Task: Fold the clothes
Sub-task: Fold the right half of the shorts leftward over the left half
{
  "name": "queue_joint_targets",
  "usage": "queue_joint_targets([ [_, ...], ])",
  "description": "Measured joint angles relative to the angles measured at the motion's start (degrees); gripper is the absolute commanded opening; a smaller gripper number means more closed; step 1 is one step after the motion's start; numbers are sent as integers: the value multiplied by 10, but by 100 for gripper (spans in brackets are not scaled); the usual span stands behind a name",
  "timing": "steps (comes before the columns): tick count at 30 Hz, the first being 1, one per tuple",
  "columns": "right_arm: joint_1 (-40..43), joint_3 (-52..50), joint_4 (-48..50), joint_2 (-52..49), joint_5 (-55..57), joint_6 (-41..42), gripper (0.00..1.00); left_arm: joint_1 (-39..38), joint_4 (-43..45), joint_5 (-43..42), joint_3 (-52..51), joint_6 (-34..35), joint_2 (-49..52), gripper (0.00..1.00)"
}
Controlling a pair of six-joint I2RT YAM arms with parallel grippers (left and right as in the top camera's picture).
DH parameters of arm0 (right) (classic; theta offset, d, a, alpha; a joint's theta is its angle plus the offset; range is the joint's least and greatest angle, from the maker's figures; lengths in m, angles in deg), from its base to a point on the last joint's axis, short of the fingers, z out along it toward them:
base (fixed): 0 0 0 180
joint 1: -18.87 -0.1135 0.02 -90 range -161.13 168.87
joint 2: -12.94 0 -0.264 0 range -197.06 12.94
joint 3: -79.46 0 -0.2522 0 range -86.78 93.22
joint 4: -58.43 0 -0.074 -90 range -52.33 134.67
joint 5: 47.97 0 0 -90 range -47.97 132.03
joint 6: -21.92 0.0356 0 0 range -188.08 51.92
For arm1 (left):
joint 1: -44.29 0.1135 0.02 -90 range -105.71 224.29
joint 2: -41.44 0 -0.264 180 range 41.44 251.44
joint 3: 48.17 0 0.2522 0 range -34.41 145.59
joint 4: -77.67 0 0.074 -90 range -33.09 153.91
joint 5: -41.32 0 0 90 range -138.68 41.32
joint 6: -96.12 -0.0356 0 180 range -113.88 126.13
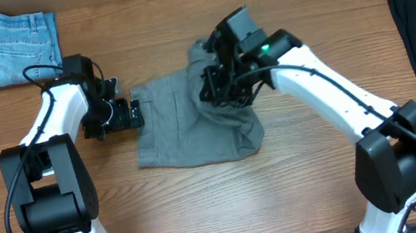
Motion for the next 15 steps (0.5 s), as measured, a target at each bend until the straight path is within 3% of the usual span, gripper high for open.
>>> queue_joint_targets([
  [11,-92,0,63,0,92,74,4,34,-93,34,56,59,33,100],
  [15,-126,0,107,-10,108,95,9,39,-103,38,63,63,33,100],
])
